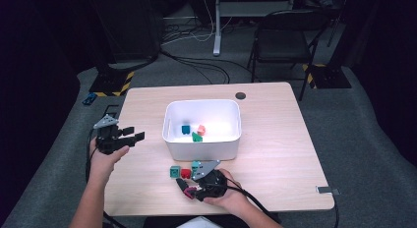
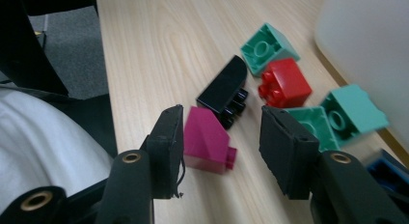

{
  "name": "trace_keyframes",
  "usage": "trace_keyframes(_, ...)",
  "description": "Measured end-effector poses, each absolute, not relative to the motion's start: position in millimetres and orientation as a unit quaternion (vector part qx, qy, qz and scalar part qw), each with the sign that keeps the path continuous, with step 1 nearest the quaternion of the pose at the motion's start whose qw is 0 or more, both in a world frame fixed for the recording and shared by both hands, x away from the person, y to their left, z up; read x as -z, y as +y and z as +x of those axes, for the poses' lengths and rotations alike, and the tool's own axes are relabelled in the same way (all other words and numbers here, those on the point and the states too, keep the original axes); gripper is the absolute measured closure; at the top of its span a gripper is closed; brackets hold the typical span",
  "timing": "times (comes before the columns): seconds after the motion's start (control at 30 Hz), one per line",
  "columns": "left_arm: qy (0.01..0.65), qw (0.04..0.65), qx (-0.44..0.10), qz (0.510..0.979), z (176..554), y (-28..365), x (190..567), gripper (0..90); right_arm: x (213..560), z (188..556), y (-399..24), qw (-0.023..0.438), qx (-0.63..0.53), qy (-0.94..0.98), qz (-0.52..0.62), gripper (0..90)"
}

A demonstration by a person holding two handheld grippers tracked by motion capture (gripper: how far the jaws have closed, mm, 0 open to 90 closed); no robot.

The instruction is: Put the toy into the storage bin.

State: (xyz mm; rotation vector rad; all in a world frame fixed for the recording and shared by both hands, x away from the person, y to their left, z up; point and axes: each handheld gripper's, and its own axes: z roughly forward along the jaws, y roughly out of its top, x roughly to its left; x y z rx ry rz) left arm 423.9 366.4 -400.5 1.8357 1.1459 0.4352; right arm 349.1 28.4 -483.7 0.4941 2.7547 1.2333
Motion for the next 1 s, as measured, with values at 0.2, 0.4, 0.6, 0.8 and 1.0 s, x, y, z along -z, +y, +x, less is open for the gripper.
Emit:
trace_keyframes(0.2,0.464,0.45,-0.176,0.742,424,367,402,40.7,487,346,39,0.038,-0.404,0.902,0.15,47.0)
trace_keyframes(0.4,0.465,0.45,-0.175,0.742,425,366,402,40.7,494,347,41,0.042,-0.389,0.908,0.15,45.6)
trace_keyframes(0.6,0.464,0.449,-0.175,0.744,426,366,403,40.7,500,349,35,0.041,-0.379,0.911,0.16,46.7)
trace_keyframes(0.8,0.463,0.448,-0.174,0.745,427,365,403,40.7,502,350,31,0.038,-0.376,0.911,0.166,52.7)
trace_keyframes(1.0,0.462,0.448,-0.174,0.745,427,365,403,40.7,503,350,31,0.037,-0.375,0.912,0.164,55.9)
